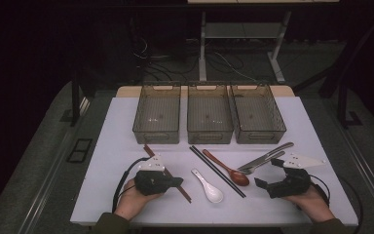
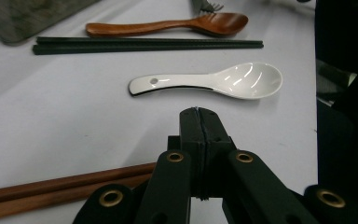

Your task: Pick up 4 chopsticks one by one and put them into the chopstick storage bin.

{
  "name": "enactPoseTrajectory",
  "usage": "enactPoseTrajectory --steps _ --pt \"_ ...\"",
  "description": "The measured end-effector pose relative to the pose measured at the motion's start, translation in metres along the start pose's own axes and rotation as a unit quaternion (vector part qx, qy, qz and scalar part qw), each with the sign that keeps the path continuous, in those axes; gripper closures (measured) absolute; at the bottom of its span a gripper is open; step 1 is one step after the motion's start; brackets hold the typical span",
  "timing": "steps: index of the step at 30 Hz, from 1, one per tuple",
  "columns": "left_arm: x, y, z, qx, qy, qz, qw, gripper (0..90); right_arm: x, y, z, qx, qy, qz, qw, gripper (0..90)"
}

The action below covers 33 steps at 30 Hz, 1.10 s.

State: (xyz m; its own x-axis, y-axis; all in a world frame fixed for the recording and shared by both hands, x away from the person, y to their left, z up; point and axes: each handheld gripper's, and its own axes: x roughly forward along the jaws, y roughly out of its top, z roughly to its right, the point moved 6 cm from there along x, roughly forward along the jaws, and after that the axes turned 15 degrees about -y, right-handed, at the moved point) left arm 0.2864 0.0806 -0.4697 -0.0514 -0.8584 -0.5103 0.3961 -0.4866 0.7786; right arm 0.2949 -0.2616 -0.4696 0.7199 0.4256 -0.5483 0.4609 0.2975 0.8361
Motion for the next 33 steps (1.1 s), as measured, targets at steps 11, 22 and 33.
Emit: enactPoseTrajectory --steps 11,22,33 --pt "0.024 -0.003 0.004 0.003 -0.016 -0.047 0.9988 89.0 0.0 0.0 0.0 0.0 -0.002 -0.001 1.0 1.1" --pt "0.035 -0.003 0.005 0.012 -0.016 -0.071 0.9973 89.0 0.0 0.0 0.0 0.001 -0.003 0.0 1.0 1.1" --pt "0.035 -0.006 0.005 0.005 -0.018 -0.08 0.9966 89.1 0.0 0.0 0.0 0.002 -0.003 0.0 1.0 1.1"
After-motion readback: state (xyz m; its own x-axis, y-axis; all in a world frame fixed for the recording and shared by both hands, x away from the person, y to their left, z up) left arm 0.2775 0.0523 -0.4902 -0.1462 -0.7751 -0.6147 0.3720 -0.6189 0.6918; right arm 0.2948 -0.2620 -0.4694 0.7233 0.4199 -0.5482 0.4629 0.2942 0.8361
